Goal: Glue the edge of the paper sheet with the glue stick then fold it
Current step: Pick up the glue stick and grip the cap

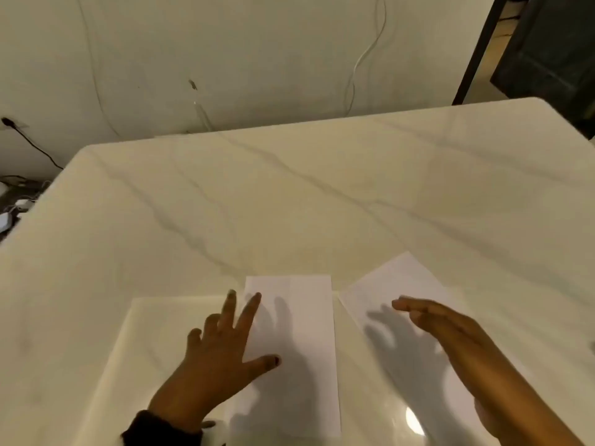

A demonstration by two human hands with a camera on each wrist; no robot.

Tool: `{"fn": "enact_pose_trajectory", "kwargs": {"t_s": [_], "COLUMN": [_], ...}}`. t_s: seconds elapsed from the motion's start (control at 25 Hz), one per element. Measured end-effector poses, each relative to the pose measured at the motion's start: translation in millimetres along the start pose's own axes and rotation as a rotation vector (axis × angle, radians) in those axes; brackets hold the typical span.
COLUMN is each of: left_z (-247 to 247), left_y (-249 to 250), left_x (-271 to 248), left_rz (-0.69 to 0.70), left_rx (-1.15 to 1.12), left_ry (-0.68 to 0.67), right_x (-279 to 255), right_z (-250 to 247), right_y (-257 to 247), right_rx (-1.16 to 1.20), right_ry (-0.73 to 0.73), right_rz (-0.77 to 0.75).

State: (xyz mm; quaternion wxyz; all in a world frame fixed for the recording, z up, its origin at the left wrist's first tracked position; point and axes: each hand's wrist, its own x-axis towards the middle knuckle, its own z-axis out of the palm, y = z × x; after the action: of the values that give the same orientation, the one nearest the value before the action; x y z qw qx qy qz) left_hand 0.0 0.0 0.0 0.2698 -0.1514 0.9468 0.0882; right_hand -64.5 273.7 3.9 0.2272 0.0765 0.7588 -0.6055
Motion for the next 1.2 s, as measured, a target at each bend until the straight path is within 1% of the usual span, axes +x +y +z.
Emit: {"fn": "enact_pose_trajectory", "kwargs": {"t_s": [0.04,0.12,0.16,0.2,0.28,0.4,0.52,0.6,0.72,0.8,0.84,0.92,1.0,1.12,1.2], "left_z": [3,8,11,15,25,30,48,64,80,88,91,92,88,75,62], "left_y": [0,-3,-5,-5,-5,-8,-11,-8,3,14,18,27,35,44,47], "left_x": [2,6,7,5,3,-3,-16,-34,-61,-69,-73,-78,-81,-78,-67], "left_rz": [0.000,-0.015,-0.021,-0.015,0.011,0.053,0.078,0.090,0.080,0.068,0.066,0.057,0.065,0.107,0.129], "left_rx": [0.023,0.013,-0.007,-0.049,-0.102,-0.240,-0.320,-0.364,-0.408,-0.487,-0.566,-0.796,-1.013,-1.230,-1.369], "left_ry": [-0.042,-0.053,-0.025,-0.026,0.006,0.087,0.106,0.101,0.139,0.206,0.254,0.394,0.533,0.613,0.622], "right_x": [0,4,2,1,-4,-11,-24,-35,-43,-41,-40,-35,-27,-19,-7], "right_z": [0,-5,-5,-5,-2,1,-5,-19,-40,-48,-53,-61,-71,-79,-84], "right_y": [7,19,25,35,46,54,64,76,92,97,100,99,98,97,96], "right_rx": [0.029,0.052,0.064,0.070,0.135,0.239,0.391,0.510,0.640,0.693,0.702,0.650,0.492,0.175,0.062], "right_ry": [-0.025,-0.096,-0.086,-0.079,-0.016,0.212,0.456,0.640,0.887,0.968,0.992,1.011,1.017,1.054,1.086], "right_rz": [0.002,0.012,-0.001,-0.017,-0.065,-0.181,-0.293,-0.332,-0.323,-0.271,-0.249,-0.229,-0.206,-0.101,-0.042]}}
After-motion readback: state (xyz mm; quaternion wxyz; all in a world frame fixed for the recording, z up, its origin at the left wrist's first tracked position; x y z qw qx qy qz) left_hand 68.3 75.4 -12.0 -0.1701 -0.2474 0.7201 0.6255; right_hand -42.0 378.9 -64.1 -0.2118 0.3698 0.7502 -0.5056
